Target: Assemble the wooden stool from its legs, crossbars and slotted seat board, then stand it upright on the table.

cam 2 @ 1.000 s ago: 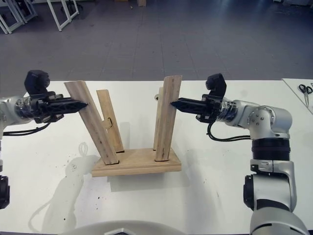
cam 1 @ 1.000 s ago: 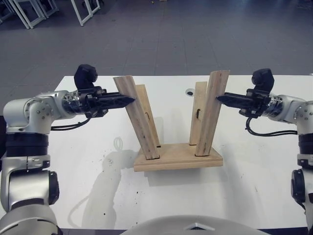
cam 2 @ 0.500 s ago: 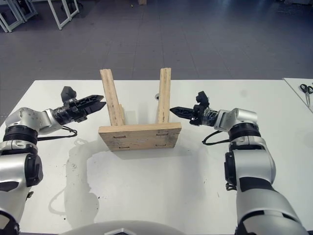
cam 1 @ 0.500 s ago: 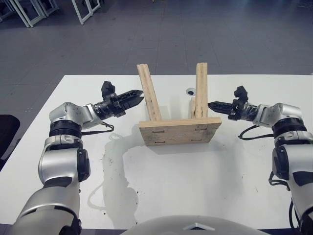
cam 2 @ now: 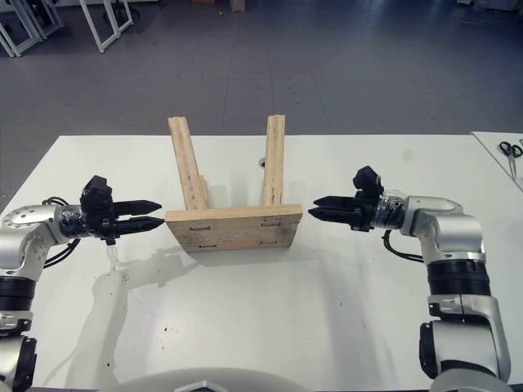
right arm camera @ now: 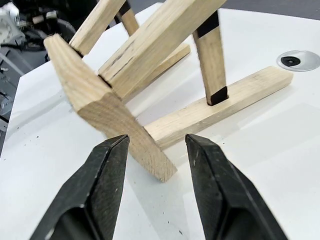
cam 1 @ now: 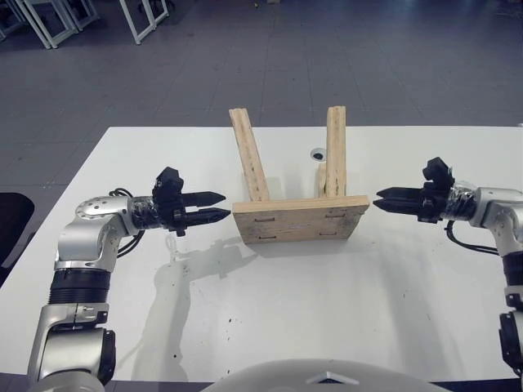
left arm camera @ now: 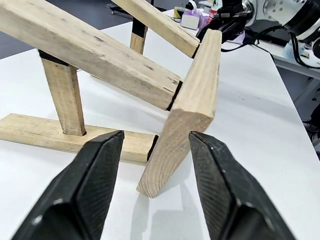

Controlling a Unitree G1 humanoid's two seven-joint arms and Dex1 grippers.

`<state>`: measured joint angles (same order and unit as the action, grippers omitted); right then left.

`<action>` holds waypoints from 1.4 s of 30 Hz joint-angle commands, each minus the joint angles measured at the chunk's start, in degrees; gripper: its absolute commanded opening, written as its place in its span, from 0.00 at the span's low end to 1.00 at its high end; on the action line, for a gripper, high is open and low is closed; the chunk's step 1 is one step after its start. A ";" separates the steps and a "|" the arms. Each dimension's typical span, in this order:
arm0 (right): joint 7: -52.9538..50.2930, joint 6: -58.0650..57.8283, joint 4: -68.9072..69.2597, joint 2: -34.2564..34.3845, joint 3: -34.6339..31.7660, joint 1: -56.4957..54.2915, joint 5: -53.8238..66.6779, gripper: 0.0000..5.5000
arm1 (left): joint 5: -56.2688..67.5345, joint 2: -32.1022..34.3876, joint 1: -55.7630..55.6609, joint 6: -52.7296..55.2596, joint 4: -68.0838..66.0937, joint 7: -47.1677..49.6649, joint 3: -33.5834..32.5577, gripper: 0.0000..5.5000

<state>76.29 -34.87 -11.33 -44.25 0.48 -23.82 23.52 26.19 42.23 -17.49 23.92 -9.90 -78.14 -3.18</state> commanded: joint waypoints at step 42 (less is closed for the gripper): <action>-26.93 -57.62 -8.14 16.77 -24.74 -21.46 44.42 0.23 | 28.63 -0.60 -45.70 68.57 -29.42 1.09 5.11 0.42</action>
<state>62.78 -89.72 -10.07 -35.09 -18.65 -36.19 64.25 52.93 46.85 -53.27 90.18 -24.29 -84.49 0.08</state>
